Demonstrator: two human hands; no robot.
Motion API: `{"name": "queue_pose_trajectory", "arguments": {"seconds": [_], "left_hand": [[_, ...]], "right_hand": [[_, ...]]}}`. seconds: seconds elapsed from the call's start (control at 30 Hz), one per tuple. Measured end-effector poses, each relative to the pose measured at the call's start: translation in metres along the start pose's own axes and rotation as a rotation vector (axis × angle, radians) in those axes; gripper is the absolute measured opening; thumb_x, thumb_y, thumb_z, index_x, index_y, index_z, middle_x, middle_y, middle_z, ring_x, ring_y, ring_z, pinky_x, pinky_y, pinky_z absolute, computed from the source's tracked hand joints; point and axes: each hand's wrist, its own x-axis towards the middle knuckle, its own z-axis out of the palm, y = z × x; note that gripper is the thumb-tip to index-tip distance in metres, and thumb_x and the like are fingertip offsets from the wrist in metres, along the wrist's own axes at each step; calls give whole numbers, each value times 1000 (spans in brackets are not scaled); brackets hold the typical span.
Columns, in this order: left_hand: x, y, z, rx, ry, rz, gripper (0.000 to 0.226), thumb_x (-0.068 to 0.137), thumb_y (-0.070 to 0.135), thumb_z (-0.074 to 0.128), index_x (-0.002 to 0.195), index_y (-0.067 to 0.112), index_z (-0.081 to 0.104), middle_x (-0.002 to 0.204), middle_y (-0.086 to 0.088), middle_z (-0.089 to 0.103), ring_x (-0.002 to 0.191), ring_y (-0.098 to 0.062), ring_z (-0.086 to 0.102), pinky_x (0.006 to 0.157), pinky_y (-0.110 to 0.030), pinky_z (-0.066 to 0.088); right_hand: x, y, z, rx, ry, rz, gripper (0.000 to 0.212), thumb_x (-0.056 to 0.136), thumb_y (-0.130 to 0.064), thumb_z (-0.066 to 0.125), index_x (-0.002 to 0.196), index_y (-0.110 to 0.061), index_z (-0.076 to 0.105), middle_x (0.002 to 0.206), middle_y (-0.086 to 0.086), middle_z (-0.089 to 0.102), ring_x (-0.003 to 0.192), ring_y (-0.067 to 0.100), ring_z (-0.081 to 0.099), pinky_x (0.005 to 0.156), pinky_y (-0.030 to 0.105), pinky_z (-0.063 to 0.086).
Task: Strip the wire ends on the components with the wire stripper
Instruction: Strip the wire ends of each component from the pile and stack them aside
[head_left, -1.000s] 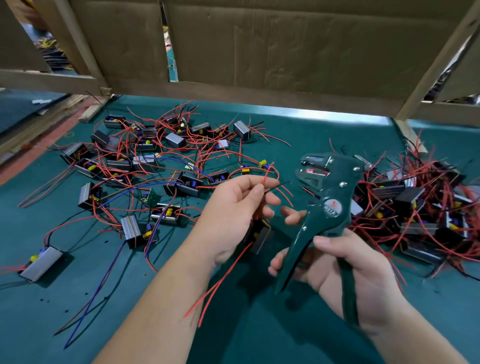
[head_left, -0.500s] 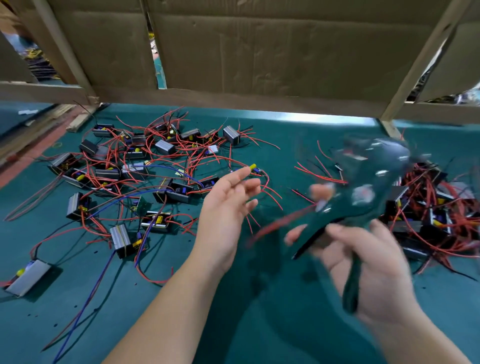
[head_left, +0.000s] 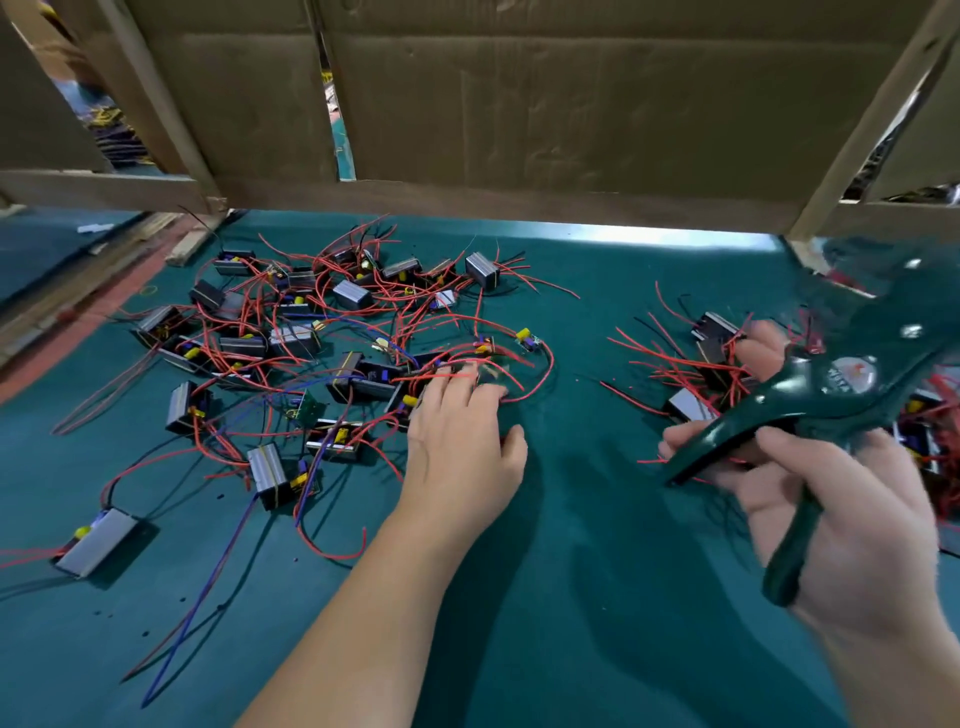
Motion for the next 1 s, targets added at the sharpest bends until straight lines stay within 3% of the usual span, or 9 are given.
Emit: {"name": "queue_pose_trajectory", "arguments": {"seconds": [0.07, 0.17, 0.27, 0.43, 0.53, 0.7, 0.8, 0.87, 1.0], "left_hand": [[1, -2, -2, -47, 89, 9, 25, 93, 34, 57, 109, 19, 68, 138, -3, 50, 133, -21, 34, 105, -29, 24], [4, -5, -6, -165, 121, -13, 21, 93, 30, 59, 87, 15, 72, 116, -5, 65, 120, -24, 49, 93, -28, 30], [6, -6, -9, -228, 114, -19, 21, 93, 29, 59, 83, 16, 72, 97, -1, 68, 109, -24, 57, 86, -32, 37], [14, -24, -17, -180, 154, -84, 22, 92, 27, 59, 85, 13, 74, 97, -6, 67, 103, -29, 57, 90, -39, 43], [17, -31, -21, -216, 196, -159, 23, 93, 29, 58, 88, 15, 75, 107, -7, 66, 110, -29, 55, 95, -39, 41], [11, -26, -21, -195, 191, -114, 28, 94, 35, 54, 71, 20, 60, 66, 0, 60, 77, -31, 58, 71, -39, 47], [7, -20, -20, -69, 134, -47, 29, 92, 49, 54, 93, 28, 74, 84, -1, 70, 89, -30, 59, 80, -38, 45], [8, -14, -18, 109, 120, -51, 34, 89, 58, 51, 110, 38, 70, 101, 3, 71, 103, -26, 55, 86, -36, 36], [11, -1, -14, 276, 105, -26, 26, 94, 46, 50, 114, 39, 66, 105, 6, 69, 105, -22, 50, 83, -35, 27]], "right_hand": [[-1, 0, 2, 67, -81, 80, 41, 78, -2, 43, 116, 1, 56, 117, 15, 66, 73, 42, 65, 71, 56, 55], [-3, 8, 5, 116, -142, 232, 52, 72, -6, 52, 121, 11, 48, 125, 22, 59, 72, 42, 64, 68, 55, 54], [0, 15, 5, 87, -92, 352, 53, 71, -8, 48, 122, 9, 50, 120, 21, 58, 69, 42, 64, 64, 56, 55], [7, 21, 0, 67, 12, 378, 29, 87, 0, 39, 106, -5, 60, 87, 6, 69, 68, 41, 66, 66, 56, 58], [8, 22, -3, 69, 25, 351, 27, 90, 1, 37, 102, -6, 60, 99, 1, 71, 70, 42, 66, 66, 54, 58], [9, 24, -4, 70, 18, 361, 28, 90, 1, 37, 106, -5, 58, 106, 0, 71, 70, 43, 66, 65, 55, 57], [9, 24, -3, 75, 23, 385, 30, 90, 1, 37, 111, -3, 58, 107, 4, 70, 70, 44, 66, 66, 56, 57], [9, 25, -2, 84, 18, 402, 30, 90, 0, 37, 111, -4, 58, 98, 6, 71, 69, 43, 66, 65, 55, 57], [6, 23, 3, 85, -23, 423, 32, 76, -10, 49, 106, -8, 61, 88, 5, 72, 69, 42, 67, 65, 55, 57]]}}
